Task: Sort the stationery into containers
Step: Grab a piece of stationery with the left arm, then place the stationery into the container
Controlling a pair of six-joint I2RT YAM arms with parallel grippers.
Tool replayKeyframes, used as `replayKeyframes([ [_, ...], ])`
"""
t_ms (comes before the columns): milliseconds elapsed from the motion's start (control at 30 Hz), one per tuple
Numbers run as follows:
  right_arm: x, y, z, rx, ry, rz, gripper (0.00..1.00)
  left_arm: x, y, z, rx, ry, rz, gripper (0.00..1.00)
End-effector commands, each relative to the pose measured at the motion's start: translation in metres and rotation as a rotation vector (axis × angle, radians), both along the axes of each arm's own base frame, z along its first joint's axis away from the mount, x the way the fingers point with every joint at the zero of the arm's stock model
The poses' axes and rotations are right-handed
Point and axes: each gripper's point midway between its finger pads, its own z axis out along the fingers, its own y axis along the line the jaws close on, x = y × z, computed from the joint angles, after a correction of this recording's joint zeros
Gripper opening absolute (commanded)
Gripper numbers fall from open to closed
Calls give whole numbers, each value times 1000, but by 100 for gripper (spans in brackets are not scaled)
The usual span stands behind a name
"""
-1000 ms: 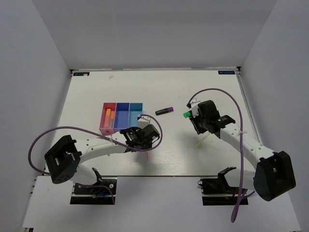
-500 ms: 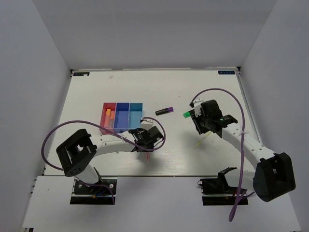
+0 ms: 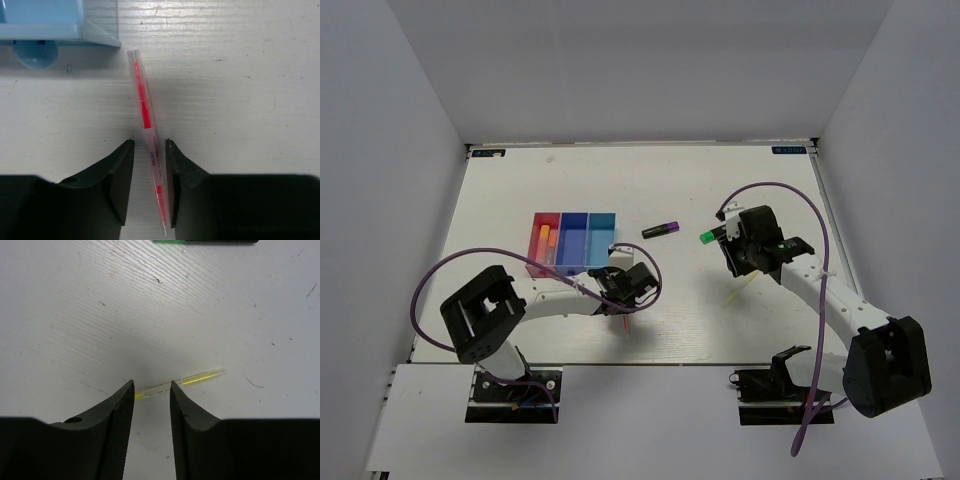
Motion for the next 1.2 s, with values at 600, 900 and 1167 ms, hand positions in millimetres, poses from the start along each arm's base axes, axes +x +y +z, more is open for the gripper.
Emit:
replayKeyframes([
  [600,9,-1,14,41,-24,-23,85,-27,-31,57,49,-93,-210,3],
  [900,8,-3,15,49,-21,-33,85,10,-4,138,-12,-262,-157,1],
  [1167,4,1,12,61,8,4,77,85,63,174,-16,-320,14,1],
])
